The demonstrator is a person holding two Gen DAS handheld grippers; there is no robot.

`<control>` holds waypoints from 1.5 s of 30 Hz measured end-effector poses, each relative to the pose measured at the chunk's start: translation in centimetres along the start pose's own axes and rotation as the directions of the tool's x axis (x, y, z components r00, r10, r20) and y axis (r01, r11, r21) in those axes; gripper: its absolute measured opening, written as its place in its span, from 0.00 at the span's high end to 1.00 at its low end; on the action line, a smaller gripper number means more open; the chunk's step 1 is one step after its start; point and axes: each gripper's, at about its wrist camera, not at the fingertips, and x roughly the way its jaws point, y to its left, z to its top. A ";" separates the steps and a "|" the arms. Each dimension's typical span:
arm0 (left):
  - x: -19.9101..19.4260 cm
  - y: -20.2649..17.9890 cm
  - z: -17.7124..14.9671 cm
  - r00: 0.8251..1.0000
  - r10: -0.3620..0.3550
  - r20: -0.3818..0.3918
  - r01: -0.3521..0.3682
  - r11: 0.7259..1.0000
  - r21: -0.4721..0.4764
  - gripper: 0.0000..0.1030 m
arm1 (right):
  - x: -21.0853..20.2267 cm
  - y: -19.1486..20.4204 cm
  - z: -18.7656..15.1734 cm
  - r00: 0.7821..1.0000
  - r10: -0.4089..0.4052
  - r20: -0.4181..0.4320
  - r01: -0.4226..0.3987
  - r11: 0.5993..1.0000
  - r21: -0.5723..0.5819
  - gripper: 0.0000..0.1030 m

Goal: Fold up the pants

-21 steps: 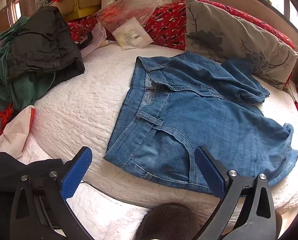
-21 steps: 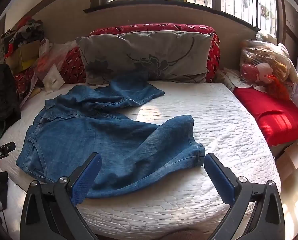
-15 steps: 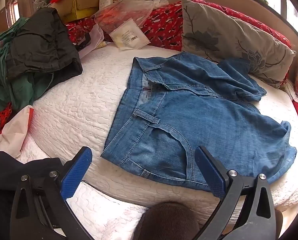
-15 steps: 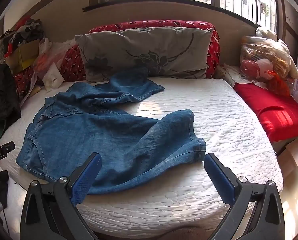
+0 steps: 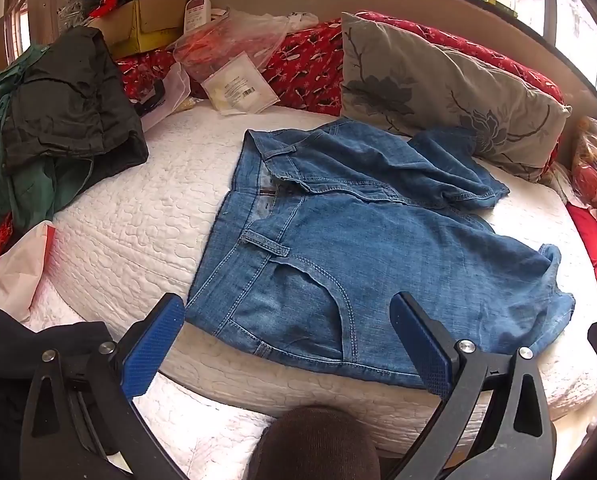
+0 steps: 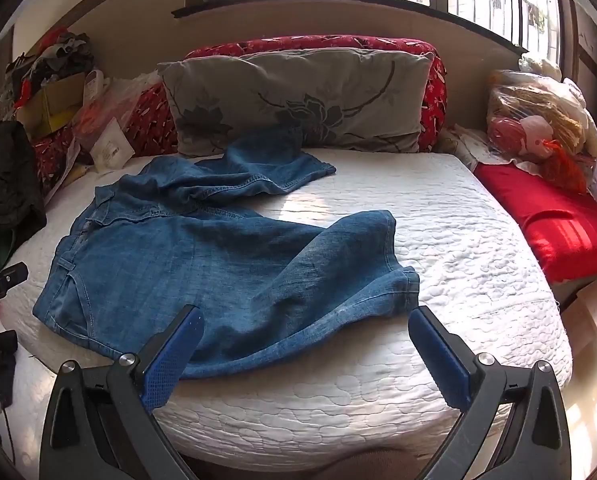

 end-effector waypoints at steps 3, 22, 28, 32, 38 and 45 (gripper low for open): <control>0.0 -0.1 0.1 1.000 -0.005 -0.003 0.005 1.000 -0.002 0.00 | 0.0 -0.2 0.1 1.000 0.001 -0.002 -0.001 1.000 0.005 0.00; 0.1 -0.5 0.2 1.000 -0.014 -0.007 0.014 1.000 -0.001 0.00 | 0.3 -1.1 0.1 1.000 -0.001 -0.015 0.001 1.000 0.027 0.00; 0.1 -0.7 0.3 1.000 -0.012 -0.010 0.012 1.000 0.003 0.00 | 0.3 -1.0 0.3 1.000 0.000 -0.018 0.001 1.000 0.028 0.00; 0.1 -0.8 0.4 1.000 -0.014 -0.011 0.014 1.000 0.002 0.00 | 0.3 -1.0 0.3 1.000 0.000 -0.018 0.001 1.000 0.029 0.00; 0.1 -0.8 0.4 1.000 -0.014 -0.015 0.015 1.000 0.004 0.00 | 0.3 -1.1 0.3 1.000 -0.001 -0.023 0.001 1.000 0.031 0.00; 0.3 -0.7 0.3 0.999 -0.016 -0.027 0.016 1.000 0.004 0.00 | 0.5 -1.4 0.3 0.999 0.002 -0.032 0.000 0.999 0.037 0.00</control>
